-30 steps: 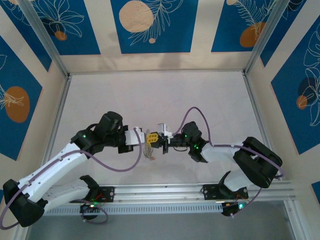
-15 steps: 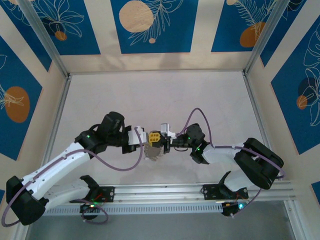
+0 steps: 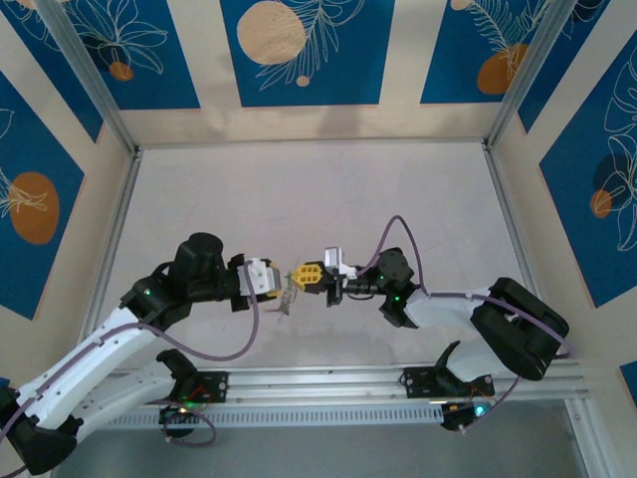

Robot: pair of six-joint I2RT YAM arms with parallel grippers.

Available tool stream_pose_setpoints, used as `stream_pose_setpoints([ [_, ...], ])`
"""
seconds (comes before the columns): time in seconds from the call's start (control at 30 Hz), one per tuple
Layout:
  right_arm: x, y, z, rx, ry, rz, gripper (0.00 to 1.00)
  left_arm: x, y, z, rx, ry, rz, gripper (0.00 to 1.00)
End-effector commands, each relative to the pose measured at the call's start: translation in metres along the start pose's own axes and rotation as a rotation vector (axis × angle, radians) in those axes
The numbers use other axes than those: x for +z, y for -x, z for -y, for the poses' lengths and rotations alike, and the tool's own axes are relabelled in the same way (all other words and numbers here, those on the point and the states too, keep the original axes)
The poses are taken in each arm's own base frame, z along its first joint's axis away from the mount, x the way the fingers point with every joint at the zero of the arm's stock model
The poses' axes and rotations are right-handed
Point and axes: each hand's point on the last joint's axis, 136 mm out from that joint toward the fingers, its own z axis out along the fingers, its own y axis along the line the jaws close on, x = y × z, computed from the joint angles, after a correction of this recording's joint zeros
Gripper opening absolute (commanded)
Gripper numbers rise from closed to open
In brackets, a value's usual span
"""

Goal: Put the keys on the keyring

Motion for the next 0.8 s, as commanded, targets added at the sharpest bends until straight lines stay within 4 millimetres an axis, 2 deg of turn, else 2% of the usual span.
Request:
stream_pose_setpoints([
  [0.0, -0.003, 0.017, -0.005, -0.057, 0.037, 0.05, 0.0, -0.002, -0.005, 0.0, 0.01, 0.004, -0.025, 0.32],
  [0.3, 0.0, 0.015, -0.008, -0.046, 0.062, 0.046, 0.0, 0.006, 0.018, 0.007, 0.006, -0.088, 0.079, 0.32],
  [0.5, 0.003, 0.015, -0.009, -0.051, 0.076, 0.05, 0.0, 0.014, 0.022, 0.011, -0.008, -0.137, 0.105, 0.3],
  [0.63, 0.004, 0.012, -0.009, -0.051, 0.086, 0.042, 0.0, 0.013, 0.026, 0.009, 0.003, -0.14, 0.111, 0.25],
  [0.77, 0.005, 0.012, -0.01, -0.055, 0.09, 0.041, 0.0, 0.015, 0.025, 0.01, 0.005, -0.147, 0.106, 0.15],
])
